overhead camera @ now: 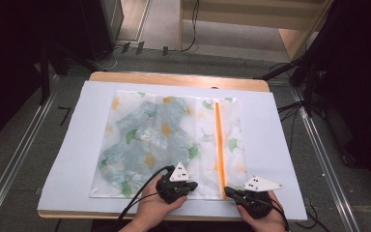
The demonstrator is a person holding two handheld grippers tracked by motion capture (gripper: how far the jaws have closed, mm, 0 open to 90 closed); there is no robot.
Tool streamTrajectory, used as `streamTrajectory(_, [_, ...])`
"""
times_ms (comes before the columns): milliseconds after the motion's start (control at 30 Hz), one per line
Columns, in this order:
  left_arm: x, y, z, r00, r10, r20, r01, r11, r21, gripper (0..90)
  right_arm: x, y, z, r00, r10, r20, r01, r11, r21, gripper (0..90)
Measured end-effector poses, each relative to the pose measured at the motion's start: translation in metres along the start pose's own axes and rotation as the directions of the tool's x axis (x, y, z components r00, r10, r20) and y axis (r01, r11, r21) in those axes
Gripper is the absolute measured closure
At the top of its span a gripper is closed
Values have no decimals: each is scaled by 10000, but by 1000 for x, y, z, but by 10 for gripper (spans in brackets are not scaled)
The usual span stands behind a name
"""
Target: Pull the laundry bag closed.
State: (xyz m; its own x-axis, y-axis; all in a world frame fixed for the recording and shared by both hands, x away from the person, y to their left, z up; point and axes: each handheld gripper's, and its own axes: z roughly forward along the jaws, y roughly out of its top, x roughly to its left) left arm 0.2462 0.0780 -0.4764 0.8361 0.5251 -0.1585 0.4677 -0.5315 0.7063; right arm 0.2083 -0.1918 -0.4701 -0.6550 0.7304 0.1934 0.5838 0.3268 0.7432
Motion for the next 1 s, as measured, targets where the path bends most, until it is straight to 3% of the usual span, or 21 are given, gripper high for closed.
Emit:
streamTrajectory(133, [-4, 2, 0, 9998, 180, -8, -180, 9997, -170, 899, 1, 2, 0, 10000, -22, 31, 22, 10000, 69, 900])
streamTrajectory(200, [-7, 4, 1, 9995, -53, 301, 63, 9995, -313, 900, 1, 2, 1, 10000, 17, 73, -18, 9999, 106, 900])
streamTrajectory(400, [-25, 14, 20, 9952, -45, 980, 64, 9998, -192, 900, 1, 3, 2, 10000, -20, 75, 18, 9998, 190, 900])
streamTrajectory(467, [-31, 18, 25, 9956, -140, 931, 160, 9996, -212, 900, 1, 3, 2, 10000, -6, 69, 4, 9998, 198, 900])
streamTrajectory(600, [-42, 20, 35, 9953, 319, 913, -320, 9995, -6, 900, 1, 4, 2, 10000, 79, 1, -79, 9997, 213, 900])
streamTrajectory(800, [-41, 20, 37, 9940, 22, 1095, -21, 10000, -9, 900, 0, 5, 6, 10000, 46, -8, -45, 9994, 339, 900])
streamTrajectory(933, [-44, 20, 37, 9944, 357, 994, -366, 9993, 70, 900, 0, 7, 8, 9999, 153, 16, -153, 9989, 451, 900])
streamTrajectory(1000, [-43, 20, 37, 9924, 433, 1154, -444, 9990, 71, 900, 0, 8, 10, 9999, 114, 7, -115, 9990, 428, 900])
